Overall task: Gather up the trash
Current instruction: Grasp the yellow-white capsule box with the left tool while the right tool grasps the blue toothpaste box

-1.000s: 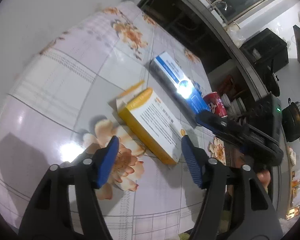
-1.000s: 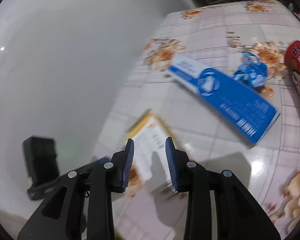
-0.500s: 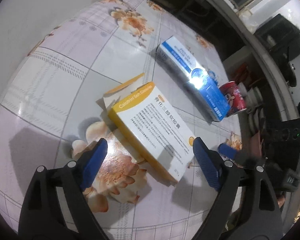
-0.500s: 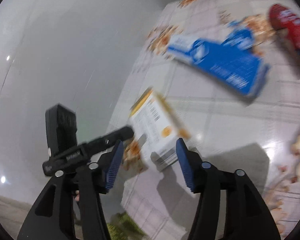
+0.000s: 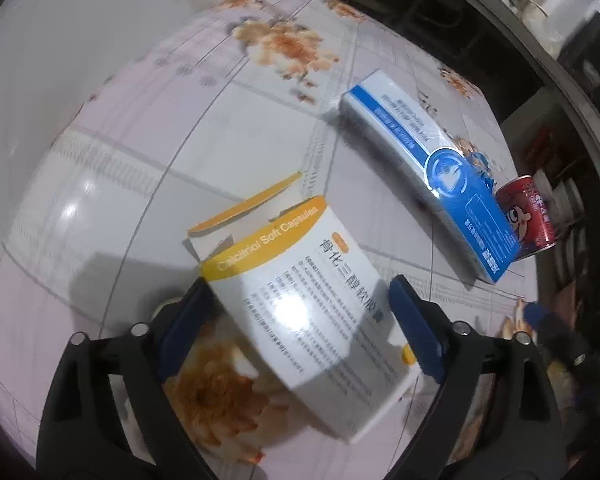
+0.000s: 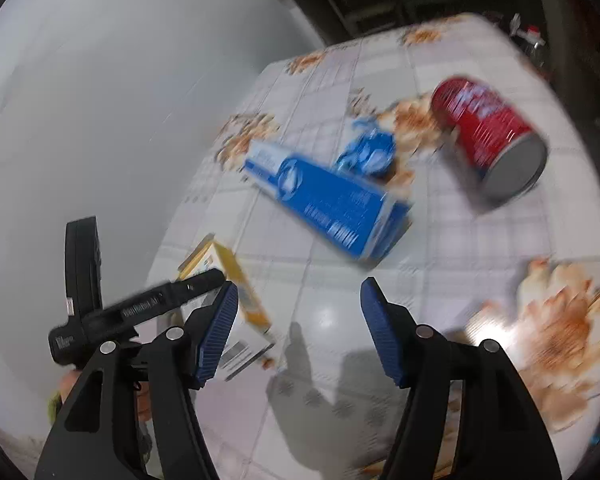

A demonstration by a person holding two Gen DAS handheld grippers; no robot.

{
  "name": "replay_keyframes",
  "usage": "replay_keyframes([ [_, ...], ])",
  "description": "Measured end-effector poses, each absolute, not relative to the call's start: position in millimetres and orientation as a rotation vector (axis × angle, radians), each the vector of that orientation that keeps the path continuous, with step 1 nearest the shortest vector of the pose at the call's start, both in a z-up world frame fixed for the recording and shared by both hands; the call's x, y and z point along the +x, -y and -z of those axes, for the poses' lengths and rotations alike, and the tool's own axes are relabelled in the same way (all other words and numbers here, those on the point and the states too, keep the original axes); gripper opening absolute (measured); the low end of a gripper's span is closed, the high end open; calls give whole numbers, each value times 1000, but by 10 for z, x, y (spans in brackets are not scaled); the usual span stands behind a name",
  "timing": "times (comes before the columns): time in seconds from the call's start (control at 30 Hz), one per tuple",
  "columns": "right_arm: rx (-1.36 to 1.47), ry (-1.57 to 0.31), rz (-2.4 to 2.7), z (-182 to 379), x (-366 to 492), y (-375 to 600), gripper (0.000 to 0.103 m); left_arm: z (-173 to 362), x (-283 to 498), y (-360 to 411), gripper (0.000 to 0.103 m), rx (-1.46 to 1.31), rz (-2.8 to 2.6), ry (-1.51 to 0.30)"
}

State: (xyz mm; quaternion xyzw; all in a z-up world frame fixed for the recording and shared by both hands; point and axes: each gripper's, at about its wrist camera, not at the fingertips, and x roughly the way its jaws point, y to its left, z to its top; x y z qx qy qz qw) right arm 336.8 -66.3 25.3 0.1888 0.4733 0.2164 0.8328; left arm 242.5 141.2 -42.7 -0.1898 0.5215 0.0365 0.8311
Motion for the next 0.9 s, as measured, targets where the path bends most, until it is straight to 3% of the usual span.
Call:
replay_keyframes([
  [0.3,27,-908,-337,-320,3647,354,72,405,2489,-1203,90,-264,-63,-1050],
  [0.57,-193,-1010,-395,-43,3967,-15,72,381,2434,-1251,90,-202,-7,-1047],
  [0.7,-205,-1051,-416,-2,3904,-80,56,382,2364,-1306,90,-195,10,-1049],
  [0.9,-150,-1101,-431,-24,3611,-47,54,385,2257,-1351,90,-186,37,-1054],
])
